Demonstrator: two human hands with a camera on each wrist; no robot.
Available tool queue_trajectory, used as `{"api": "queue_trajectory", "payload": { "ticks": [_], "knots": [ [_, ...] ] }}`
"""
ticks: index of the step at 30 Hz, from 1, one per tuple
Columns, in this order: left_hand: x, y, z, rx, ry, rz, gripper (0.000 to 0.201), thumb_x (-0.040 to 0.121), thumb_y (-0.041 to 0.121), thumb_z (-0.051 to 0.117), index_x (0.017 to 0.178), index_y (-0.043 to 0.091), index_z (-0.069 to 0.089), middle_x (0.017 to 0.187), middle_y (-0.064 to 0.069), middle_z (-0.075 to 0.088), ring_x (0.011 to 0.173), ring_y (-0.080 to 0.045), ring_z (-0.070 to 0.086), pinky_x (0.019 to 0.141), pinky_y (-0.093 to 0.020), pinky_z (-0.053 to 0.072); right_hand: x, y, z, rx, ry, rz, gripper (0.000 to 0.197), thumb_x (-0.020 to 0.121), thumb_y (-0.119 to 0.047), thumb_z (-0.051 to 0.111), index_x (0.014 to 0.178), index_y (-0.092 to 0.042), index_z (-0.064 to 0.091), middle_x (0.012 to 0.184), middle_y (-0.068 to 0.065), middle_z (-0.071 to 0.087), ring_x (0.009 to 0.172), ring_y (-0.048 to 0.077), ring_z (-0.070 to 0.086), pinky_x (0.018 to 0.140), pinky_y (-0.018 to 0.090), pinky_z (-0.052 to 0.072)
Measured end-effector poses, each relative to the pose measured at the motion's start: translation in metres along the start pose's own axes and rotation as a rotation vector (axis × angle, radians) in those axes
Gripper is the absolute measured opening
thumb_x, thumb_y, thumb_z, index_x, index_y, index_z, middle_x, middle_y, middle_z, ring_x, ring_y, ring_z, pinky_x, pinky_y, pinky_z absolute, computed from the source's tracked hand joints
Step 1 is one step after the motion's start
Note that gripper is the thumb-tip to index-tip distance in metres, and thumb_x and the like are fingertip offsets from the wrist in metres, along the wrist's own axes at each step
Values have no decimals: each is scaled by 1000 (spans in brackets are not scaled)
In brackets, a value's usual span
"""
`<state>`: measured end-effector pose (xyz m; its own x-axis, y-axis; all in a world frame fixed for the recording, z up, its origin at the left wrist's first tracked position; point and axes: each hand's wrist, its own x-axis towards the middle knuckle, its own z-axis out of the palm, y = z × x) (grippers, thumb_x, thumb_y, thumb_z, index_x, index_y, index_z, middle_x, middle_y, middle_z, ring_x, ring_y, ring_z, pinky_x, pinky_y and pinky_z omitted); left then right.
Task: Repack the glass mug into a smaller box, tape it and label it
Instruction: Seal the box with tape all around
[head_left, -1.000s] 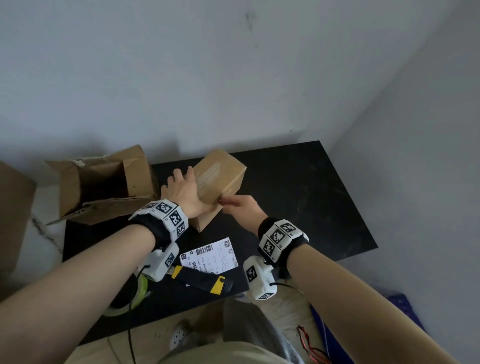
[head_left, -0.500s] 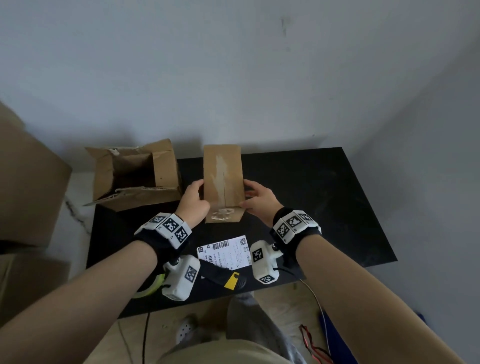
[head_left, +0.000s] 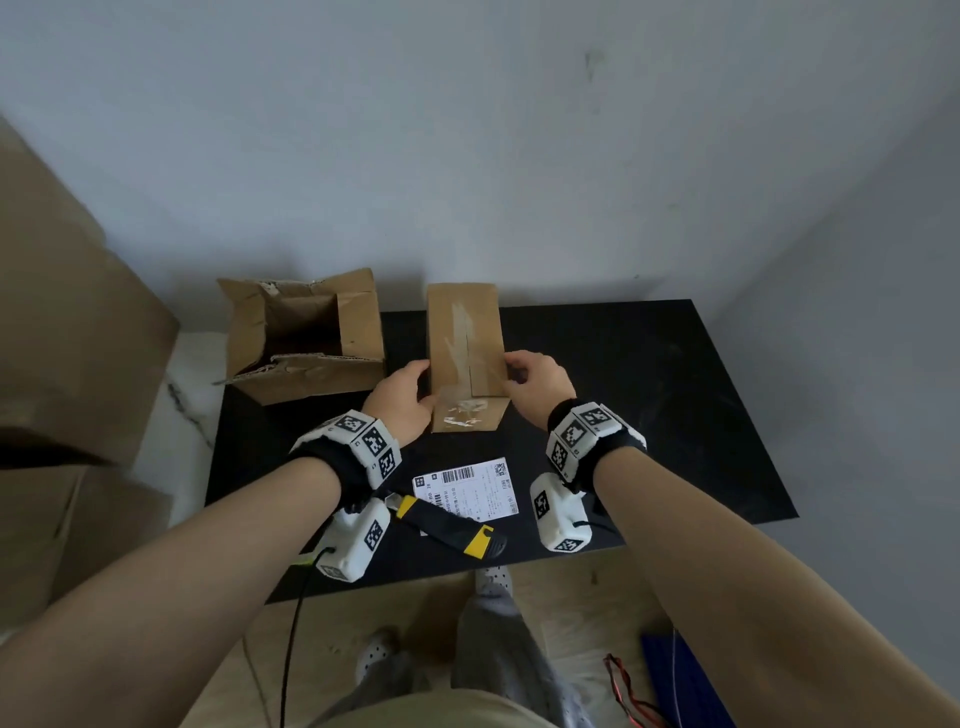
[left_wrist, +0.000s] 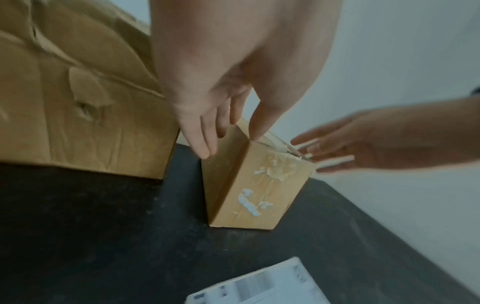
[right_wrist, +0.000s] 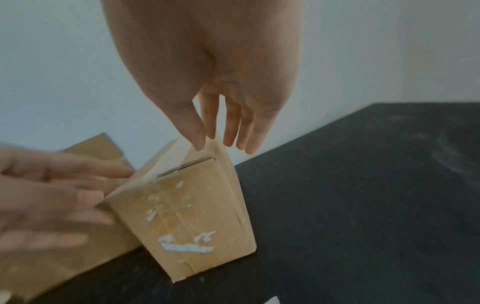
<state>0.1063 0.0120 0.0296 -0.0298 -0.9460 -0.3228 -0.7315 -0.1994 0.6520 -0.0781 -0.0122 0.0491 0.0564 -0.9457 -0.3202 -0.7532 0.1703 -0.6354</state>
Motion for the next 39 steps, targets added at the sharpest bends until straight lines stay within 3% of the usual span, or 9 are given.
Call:
{"api": "queue_trajectory", "payload": {
  "ticks": [5, 13, 17, 23, 26, 28, 32, 36, 39],
  "knots": [
    [-35, -11, -17, 525, 5, 107, 38, 92, 14, 48, 130, 17, 47, 126, -5, 50, 111, -23, 52, 86, -38, 50, -34, -21, 17, -364, 48, -255, 29, 96, -18, 47, 124, -13, 54, 130, 3, 50, 114, 23, 52, 89, 34, 48],
    [-91, -57, -24, 646, -20, 105, 31, 93, 17, 47, 124, 18, 51, 123, -2, 50, 113, -21, 47, 87, -39, 49, -86, -33, 82, -515, -22, -334, 35, 97, -24, 46, 131, -18, 50, 135, 2, 46, 123, 24, 47, 93, 39, 47],
    [-117, -89, -23, 650, -48, 50, 28, 92, 17, 45, 119, 18, 55, 119, -3, 53, 111, -22, 50, 87, -38, 49, -103, -34, 119, -514, -135, -348, 37, 97, -23, 45, 133, -16, 49, 137, 5, 45, 125, 25, 44, 98, 37, 40],
    [-142, -140, -6, 640, -106, 31, 25, 93, 26, 45, 112, 17, 59, 111, -4, 60, 99, -26, 60, 83, -39, 50, -125, -30, 165, -507, -224, -321, 36, 96, -23, 48, 131, -17, 51, 135, 5, 46, 121, 25, 48, 95, 39, 45],
    [-145, -153, 4, 676, -102, 84, 26, 93, 24, 46, 116, 19, 58, 111, -2, 61, 104, -22, 56, 96, -36, 42, -127, -29, 178, -483, -276, -282, 36, 96, -23, 48, 132, -18, 50, 137, 4, 45, 121, 25, 49, 97, 39, 44],
    [-144, -158, 8, 699, -75, 96, 28, 91, 21, 49, 118, 22, 56, 115, 0, 59, 113, -20, 52, 110, -37, 27, -124, -29, 183, -452, -286, -270, 35, 96, -22, 47, 131, -18, 49, 135, 3, 47, 120, 24, 50, 96, 38, 43],
    [-143, -166, 7, 605, -72, 92, 31, 90, 14, 51, 117, 25, 61, 115, 2, 60, 115, -18, 50, 115, -37, 17, -115, -32, 190, -373, -289, -228, 32, 97, -18, 46, 128, -14, 50, 125, 9, 56, 110, 27, 57, 89, 36, 47],
    [-145, -167, -4, 375, 8, 107, 27, 89, 9, 52, 111, 18, 65, 113, -1, 64, 112, -20, 54, 113, -35, 19, -105, -41, 188, -201, -276, -171, 27, 95, -16, 49, 120, -12, 58, 110, 15, 66, 100, 31, 62, 86, 38, 50],
    [-145, -159, -18, 251, 55, 129, 26, 87, 7, 56, 110, 13, 67, 112, -7, 66, 111, -26, 56, 103, -35, 35, -98, -49, 179, -39, -247, -136, 21, 92, -19, 56, 109, -13, 66, 104, 10, 69, 98, 24, 63, 85, 30, 49]
  ]
}}
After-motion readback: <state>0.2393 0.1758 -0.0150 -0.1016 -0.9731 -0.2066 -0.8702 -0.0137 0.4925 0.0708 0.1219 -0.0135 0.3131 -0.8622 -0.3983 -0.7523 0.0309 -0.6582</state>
